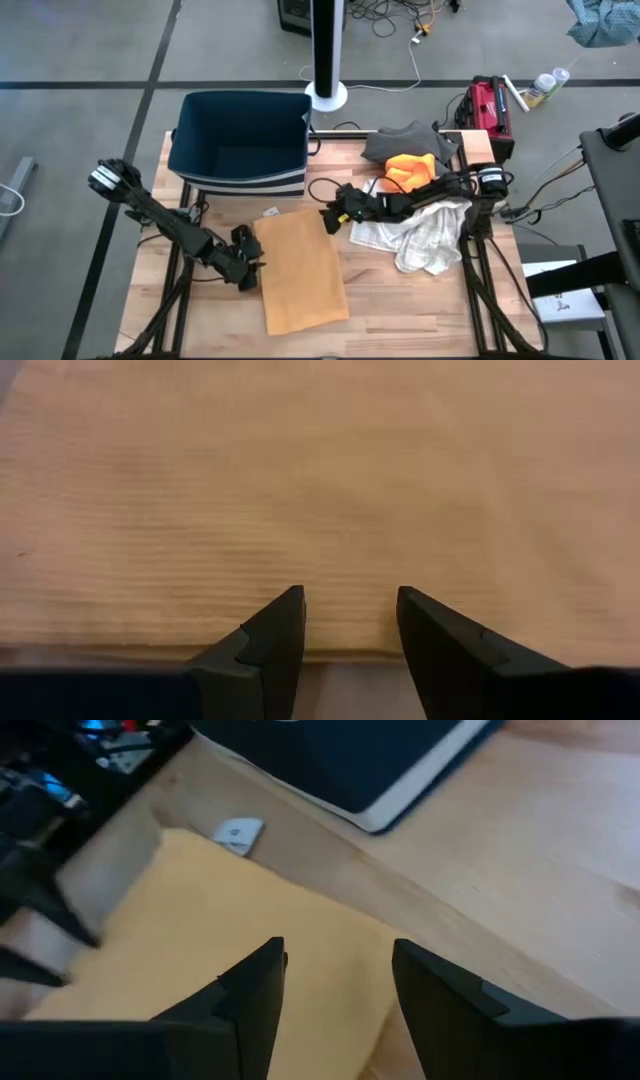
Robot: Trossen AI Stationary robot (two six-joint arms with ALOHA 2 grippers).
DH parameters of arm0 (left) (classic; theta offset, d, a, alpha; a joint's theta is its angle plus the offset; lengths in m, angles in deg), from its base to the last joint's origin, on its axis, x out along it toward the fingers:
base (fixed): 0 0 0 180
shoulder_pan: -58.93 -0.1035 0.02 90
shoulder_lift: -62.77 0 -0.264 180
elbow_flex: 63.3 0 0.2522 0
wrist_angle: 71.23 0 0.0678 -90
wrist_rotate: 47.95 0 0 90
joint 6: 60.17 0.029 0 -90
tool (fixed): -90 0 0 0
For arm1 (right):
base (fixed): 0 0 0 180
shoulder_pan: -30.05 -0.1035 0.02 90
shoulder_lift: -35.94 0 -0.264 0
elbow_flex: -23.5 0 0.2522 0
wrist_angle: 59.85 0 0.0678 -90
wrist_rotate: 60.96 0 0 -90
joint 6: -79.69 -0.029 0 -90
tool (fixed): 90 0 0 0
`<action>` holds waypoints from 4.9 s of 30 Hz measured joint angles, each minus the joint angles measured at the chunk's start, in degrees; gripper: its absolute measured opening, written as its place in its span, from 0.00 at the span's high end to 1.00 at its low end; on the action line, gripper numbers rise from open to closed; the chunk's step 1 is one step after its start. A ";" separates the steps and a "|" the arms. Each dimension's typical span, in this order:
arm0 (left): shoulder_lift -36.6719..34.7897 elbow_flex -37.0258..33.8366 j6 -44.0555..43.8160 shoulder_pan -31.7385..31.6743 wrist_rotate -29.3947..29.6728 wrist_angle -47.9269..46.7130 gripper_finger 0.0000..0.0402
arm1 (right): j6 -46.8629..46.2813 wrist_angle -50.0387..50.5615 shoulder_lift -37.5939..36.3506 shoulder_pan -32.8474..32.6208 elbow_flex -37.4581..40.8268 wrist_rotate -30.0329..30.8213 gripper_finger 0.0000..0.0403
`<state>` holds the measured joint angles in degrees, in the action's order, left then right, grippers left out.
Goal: Fold towel
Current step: Fold the yellow kitchen towel
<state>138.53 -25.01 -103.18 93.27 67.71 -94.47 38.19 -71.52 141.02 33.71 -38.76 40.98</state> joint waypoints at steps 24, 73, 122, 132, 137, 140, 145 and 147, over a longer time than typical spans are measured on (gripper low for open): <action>1.67 -1.79 0.47 -0.02 2.10 1.93 0.62 | -1.99 3.55 9.68 2.47 -6.28 -4.05 0.57; -25.42 -8.06 11.78 -8.33 4.75 10.32 0.47 | 59.65 2.64 2.08 -22.15 -4.80 8.16 0.98; 4.85 15.30 47.79 -25.04 -9.75 -10.77 0.23 | 89.17 9.21 2.93 -26.03 -5.47 12.28 0.98; 10.34 19.48 52.01 -27.37 -14.23 -14.12 0.24 | 102.31 9.68 2.93 -26.19 -5.51 17.69 0.98; 11.01 20.55 52.18 -29.98 -13.58 -17.00 0.23 | 104.40 9.75 2.93 -27.49 -5.51 17.67 0.98; 10.64 20.57 52.65 -31.35 -14.78 -16.87 0.24 | 105.20 9.90 2.91 -28.26 -5.51 17.41 0.98; 10.96 20.57 53.08 -31.63 -20.41 -16.87 0.25 | 105.98 10.70 3.70 -28.80 -5.53 16.30 0.98; 11.12 20.53 52.99 -31.52 -21.66 -17.50 0.24 | 107.19 10.95 3.78 -28.81 -5.47 16.42 0.98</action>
<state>149.64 -4.47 -50.19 61.76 46.05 -111.97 145.38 -60.57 144.80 4.90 -44.23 57.40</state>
